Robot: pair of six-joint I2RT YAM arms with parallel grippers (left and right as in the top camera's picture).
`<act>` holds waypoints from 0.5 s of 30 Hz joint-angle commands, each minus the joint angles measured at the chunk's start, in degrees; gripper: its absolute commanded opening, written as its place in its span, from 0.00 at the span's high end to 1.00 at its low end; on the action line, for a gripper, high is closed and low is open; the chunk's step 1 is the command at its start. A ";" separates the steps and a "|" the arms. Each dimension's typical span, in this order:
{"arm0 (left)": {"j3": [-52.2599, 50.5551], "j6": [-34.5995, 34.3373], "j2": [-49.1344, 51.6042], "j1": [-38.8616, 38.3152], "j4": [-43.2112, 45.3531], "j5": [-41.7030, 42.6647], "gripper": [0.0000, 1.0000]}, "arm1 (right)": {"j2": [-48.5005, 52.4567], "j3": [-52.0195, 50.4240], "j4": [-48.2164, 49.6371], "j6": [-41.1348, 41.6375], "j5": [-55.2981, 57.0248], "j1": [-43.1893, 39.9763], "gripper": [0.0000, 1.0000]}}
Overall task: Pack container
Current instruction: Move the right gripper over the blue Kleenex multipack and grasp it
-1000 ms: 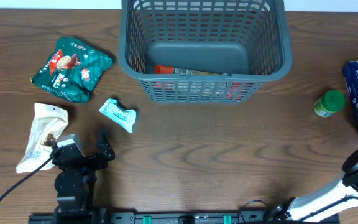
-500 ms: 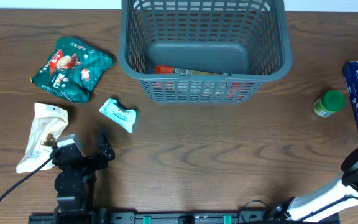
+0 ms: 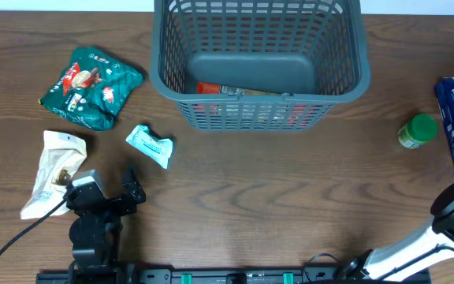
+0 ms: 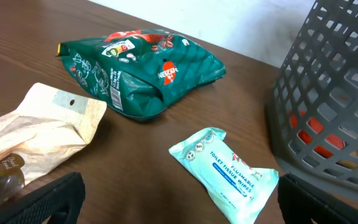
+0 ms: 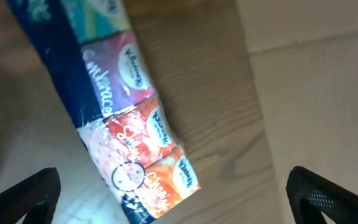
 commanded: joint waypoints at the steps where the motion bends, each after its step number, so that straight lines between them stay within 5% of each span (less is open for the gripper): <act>1: -0.94 -0.26 -0.04 0.17 -1.18 -1.07 0.01 | 1.66 0.81 0.13 -8.17 -1.22 0.04 0.01; 15: -0.94 -0.26 -0.04 0.17 -1.18 -1.05 0.01 | 14.38 0.48 0.72 -3.96 -9.55 -1.55 0.05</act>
